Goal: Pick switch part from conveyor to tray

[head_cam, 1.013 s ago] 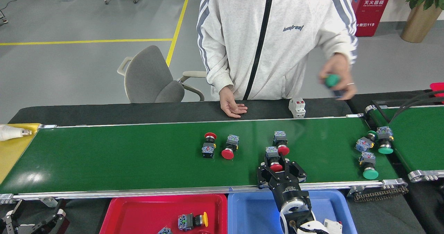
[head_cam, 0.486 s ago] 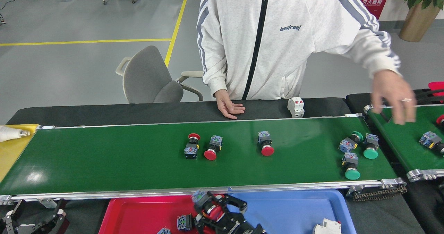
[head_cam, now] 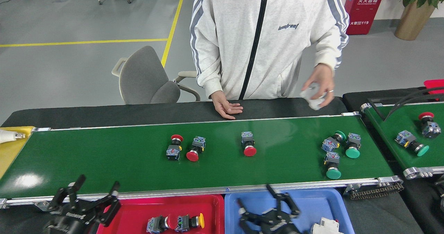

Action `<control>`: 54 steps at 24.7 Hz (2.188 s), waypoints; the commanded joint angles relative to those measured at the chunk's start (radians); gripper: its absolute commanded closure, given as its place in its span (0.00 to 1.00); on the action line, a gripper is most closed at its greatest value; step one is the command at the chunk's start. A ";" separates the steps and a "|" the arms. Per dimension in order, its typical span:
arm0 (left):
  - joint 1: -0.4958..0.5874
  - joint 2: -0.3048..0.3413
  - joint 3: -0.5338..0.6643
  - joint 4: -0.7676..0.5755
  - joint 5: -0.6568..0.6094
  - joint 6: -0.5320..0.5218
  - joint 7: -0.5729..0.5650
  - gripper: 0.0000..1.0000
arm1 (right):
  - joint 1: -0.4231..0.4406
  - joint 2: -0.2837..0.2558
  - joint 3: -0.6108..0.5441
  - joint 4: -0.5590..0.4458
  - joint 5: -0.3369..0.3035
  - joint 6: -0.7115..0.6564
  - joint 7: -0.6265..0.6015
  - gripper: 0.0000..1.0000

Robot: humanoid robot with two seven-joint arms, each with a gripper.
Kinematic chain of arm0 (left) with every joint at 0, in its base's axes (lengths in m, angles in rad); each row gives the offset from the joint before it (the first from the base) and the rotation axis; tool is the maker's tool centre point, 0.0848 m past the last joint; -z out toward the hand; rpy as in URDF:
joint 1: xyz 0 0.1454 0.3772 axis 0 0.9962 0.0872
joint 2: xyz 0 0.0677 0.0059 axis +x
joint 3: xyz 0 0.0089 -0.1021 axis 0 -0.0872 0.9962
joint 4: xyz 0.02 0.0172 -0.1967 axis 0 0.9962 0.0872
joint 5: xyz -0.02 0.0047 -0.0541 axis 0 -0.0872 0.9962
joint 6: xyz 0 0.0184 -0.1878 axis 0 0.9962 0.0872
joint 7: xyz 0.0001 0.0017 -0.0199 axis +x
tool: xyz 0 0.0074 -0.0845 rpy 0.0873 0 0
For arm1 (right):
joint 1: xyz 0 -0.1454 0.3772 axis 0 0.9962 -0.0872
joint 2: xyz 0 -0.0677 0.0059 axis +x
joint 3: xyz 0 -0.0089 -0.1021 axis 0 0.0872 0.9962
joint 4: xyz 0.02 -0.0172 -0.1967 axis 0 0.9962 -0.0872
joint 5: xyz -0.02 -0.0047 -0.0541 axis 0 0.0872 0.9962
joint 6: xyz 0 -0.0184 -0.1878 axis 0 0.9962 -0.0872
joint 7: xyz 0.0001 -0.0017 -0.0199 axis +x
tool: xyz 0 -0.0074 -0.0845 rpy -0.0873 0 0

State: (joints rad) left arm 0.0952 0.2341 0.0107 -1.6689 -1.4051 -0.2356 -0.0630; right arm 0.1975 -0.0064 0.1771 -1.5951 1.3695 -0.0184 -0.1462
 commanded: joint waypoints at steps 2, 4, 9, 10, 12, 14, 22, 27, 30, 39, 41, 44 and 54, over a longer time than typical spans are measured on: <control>-0.069 0.004 -0.077 0.054 -0.003 0.111 -0.009 0.00 | -0.001 0.012 -0.051 -0.013 -0.003 0.110 -0.012 0.00; -0.134 0.004 -0.098 0.115 -0.003 0.124 -0.009 0.00 | -0.024 0.034 -0.044 -0.006 0.000 0.210 -0.003 0.00; -0.261 0.002 -0.118 0.284 0.000 0.125 -0.009 0.00 | -0.161 0.048 0.054 0.066 0.030 0.342 0.076 0.00; -0.273 0.002 -0.118 0.302 0.002 0.125 -0.009 0.00 | -0.181 0.049 0.064 0.083 0.033 0.362 0.093 0.00; -0.295 0.002 -0.120 0.331 0.002 0.122 -0.009 0.00 | -0.222 0.051 0.084 0.122 0.034 0.399 0.122 0.00; -0.311 0.001 -0.120 0.359 0.002 0.121 -0.009 0.00 | -0.257 0.054 0.087 0.162 0.034 0.413 0.145 0.00; -0.379 -0.012 -0.120 0.482 0.002 0.121 -0.009 0.01 | -0.336 0.065 0.087 0.230 0.031 0.414 0.212 0.12; -0.404 -0.018 -0.120 0.532 0.003 0.124 -0.009 0.08 | -0.351 0.052 0.113 0.245 0.033 0.402 0.215 0.82; -0.407 -0.016 -0.118 0.535 0.003 0.122 -0.008 0.08 | -0.356 0.049 0.119 0.247 0.030 0.399 0.214 0.89; -0.437 -0.018 -0.104 0.632 0.078 0.165 0.003 0.82 | -0.337 -0.030 0.225 0.176 0.030 -0.184 -0.015 0.90; -0.437 -0.016 -0.107 0.632 0.106 0.160 0.003 0.86 | -0.340 -0.038 0.226 0.178 0.030 -0.397 -0.023 0.91; -0.434 -0.016 -0.117 0.618 0.104 0.136 0.012 0.89 | -0.342 -0.029 0.265 0.187 0.045 -0.620 -0.013 0.92; -0.081 0.019 0.002 0.136 0.104 -0.550 0.014 0.71 | -0.331 -0.001 0.348 0.191 0.072 -0.601 -0.007 0.00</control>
State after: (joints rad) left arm -0.0006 0.2434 -0.0243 -1.4873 -1.3030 -0.6886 -0.0539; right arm -0.1281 -0.0122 0.5334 -1.3913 1.4500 -0.6210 -0.1470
